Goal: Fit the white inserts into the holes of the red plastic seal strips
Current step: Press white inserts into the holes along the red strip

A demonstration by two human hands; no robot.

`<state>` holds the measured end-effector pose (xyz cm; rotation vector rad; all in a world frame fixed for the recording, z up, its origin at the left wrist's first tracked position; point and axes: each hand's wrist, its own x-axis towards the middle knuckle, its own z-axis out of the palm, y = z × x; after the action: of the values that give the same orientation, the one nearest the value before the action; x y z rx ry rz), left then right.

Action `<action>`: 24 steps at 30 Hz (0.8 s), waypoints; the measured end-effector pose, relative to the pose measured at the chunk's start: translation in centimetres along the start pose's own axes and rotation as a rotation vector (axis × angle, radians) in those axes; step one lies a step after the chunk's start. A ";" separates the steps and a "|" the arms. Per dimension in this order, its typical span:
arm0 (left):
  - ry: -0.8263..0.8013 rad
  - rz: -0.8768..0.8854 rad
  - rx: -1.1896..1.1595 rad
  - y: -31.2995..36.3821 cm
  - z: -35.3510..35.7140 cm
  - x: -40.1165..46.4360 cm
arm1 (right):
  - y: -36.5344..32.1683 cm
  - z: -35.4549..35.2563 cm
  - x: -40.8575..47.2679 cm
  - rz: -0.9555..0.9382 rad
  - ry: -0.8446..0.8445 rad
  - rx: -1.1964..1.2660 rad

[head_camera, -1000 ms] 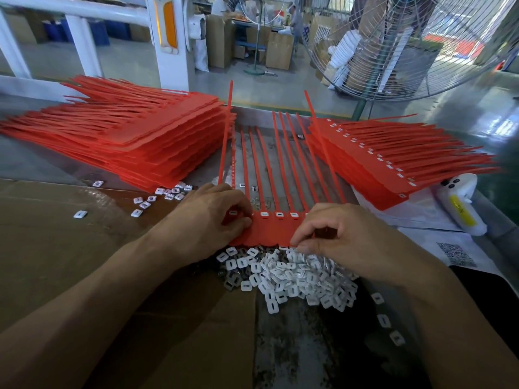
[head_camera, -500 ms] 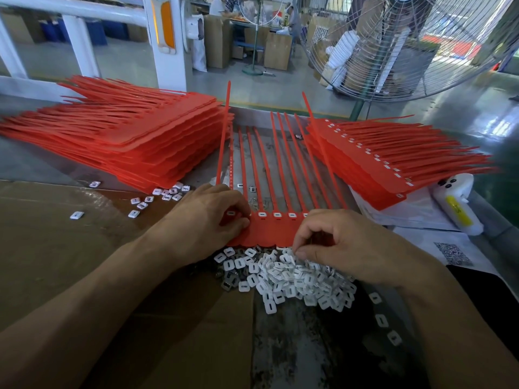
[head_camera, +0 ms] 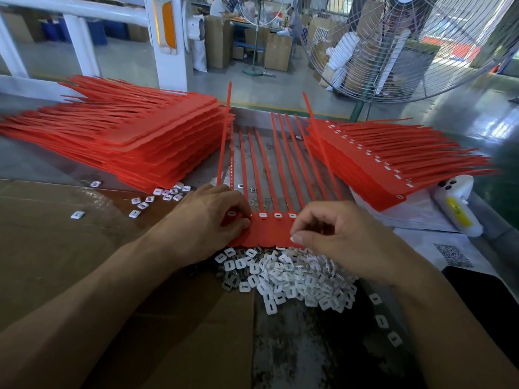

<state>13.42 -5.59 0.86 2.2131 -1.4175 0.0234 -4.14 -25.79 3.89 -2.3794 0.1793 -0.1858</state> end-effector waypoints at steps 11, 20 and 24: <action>-0.001 -0.008 0.000 0.1 0.0 -0.1 | -0.3 0.4 0.6 -0.050 0.204 0.279; -0.005 -0.012 -0.004 0.1 0.0 0.0 | 0.1 0.7 0.7 0.003 0.232 0.280; -0.014 -0.016 -0.003 0.0 -0.1 0.1 | 0.1 0.7 0.7 0.019 0.270 0.289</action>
<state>13.41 -5.63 0.94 2.2263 -1.4069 0.0004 -3.38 -25.51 3.39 -2.0577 0.2816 -0.4913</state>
